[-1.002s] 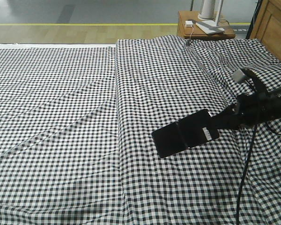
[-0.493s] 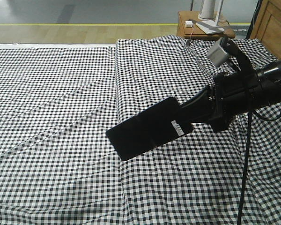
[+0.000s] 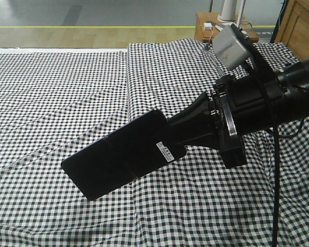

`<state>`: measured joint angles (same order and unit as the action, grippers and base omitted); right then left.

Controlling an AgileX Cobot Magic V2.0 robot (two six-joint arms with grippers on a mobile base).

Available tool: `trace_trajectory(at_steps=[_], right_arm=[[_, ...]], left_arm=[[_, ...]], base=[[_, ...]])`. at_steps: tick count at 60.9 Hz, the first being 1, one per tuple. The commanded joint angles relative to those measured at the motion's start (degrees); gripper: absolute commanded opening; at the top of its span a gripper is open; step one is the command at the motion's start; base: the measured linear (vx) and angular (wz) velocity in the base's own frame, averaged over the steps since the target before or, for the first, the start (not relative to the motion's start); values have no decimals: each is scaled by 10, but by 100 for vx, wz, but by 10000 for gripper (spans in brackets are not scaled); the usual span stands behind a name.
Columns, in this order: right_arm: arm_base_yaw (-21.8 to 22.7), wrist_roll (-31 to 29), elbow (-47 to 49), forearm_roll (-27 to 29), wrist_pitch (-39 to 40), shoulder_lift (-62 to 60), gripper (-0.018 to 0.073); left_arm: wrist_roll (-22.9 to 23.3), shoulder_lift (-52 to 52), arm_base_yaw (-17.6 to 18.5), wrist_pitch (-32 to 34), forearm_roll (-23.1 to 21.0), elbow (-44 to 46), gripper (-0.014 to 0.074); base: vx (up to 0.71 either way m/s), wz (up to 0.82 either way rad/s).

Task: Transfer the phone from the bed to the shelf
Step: 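Lift the phone with the right gripper up off the bed, then hold the phone in the right gripper while the base turns away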

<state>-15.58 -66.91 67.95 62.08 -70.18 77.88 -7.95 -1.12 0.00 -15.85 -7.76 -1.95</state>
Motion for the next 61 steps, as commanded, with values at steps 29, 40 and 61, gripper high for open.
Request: trace_trajectory(at_steps=[29,40,61], right_arm=[[0,7,13,59,-38,-36,-1],[0,5,13,59,-38,-36,-1],[0,5,13,59,-38,-36,-1]], left_arm=[[2,-4,3,42,-6,-1,1],[2,-4,3,42,-6,-1,1],[2,-4,3,42,-6,-1,1]], base=[[0,0],[0,0],[0,0]])
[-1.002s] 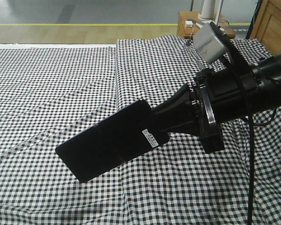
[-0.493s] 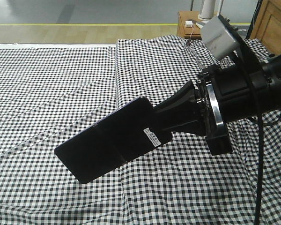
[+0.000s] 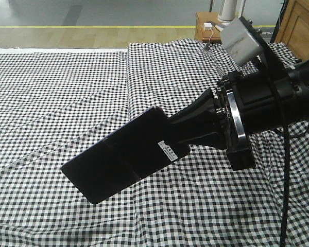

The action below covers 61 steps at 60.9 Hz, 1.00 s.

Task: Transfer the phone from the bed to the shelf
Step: 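Hold the phone in the right gripper while the base turns away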

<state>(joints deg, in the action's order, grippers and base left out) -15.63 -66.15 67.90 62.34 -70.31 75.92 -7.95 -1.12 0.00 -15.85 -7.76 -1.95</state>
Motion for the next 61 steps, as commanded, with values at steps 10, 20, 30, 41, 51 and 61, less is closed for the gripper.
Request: trace_trajectory(at_steps=[10,20,30,41,51,61], right_arm=[[0,-3,13,57,-36,-17,-1],[0,-3,13,57,-36,-17,-1],[0,-3,13,57,-36,-17,-1],[0,-3,13,57,-36,-17,-1],[0,-3,13,57,-36,-17,-1],[0,-3,13,57,-36,-17,-1]], left_arm=[[2,-4,3,42,-6,-1,1],[2,-4,3,42,-6,-1,1],[2,-4,3,42,-6,-1,1],[2,-4,3,42,-6,-1,1],[2,-4,3,42,-6,-1,1],[2,-4,3,42,-6,-1,1]], base=[[0,0],[0,2],[-1,6],[-3,12],[-4,16],[-5,18]])
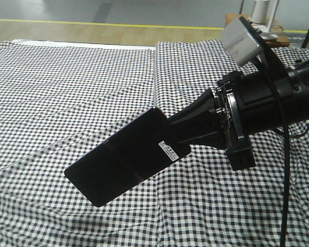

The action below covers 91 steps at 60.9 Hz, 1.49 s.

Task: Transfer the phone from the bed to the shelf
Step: 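Hold the phone in the right gripper while the base turns away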

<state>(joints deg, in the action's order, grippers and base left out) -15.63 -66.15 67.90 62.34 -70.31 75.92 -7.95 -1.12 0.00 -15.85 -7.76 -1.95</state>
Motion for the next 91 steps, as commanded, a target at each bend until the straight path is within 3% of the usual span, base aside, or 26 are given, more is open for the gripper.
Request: trace_trajectory(at_steps=[1,91], right_arm=[[0,-3,13,57,-36,-17,-1],[0,-3,13,57,-36,-17,-1]], left_arm=[[2,-4,3,42,-6,-1,1],[2,-4,3,42,-6,-1,1]], base=[[-5,20],[-9,36]])
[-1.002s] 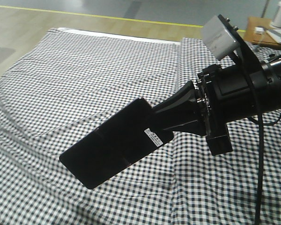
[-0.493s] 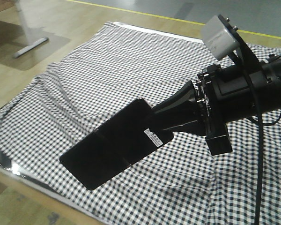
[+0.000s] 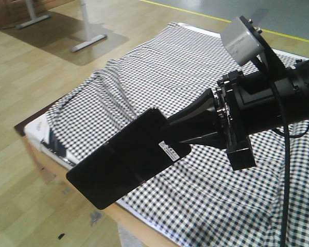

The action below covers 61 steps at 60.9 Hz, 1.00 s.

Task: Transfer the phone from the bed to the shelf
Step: 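Hold the phone in the right gripper while the base turns away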

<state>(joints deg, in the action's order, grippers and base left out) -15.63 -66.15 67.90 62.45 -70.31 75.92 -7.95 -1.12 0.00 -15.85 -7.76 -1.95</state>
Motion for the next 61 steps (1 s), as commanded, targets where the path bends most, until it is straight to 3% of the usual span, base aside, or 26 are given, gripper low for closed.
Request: trace_trajectory(at_steps=[1,61], right_arm=[[0,-3,13,56,-36,-17,-1],[0,-3,13,56,-36,-17,-1]], left_arm=[[2,-4,3,42,-6,-1,1],[2,-4,3,42,-6,-1,1]], base=[[-9,36],[-12,45]])
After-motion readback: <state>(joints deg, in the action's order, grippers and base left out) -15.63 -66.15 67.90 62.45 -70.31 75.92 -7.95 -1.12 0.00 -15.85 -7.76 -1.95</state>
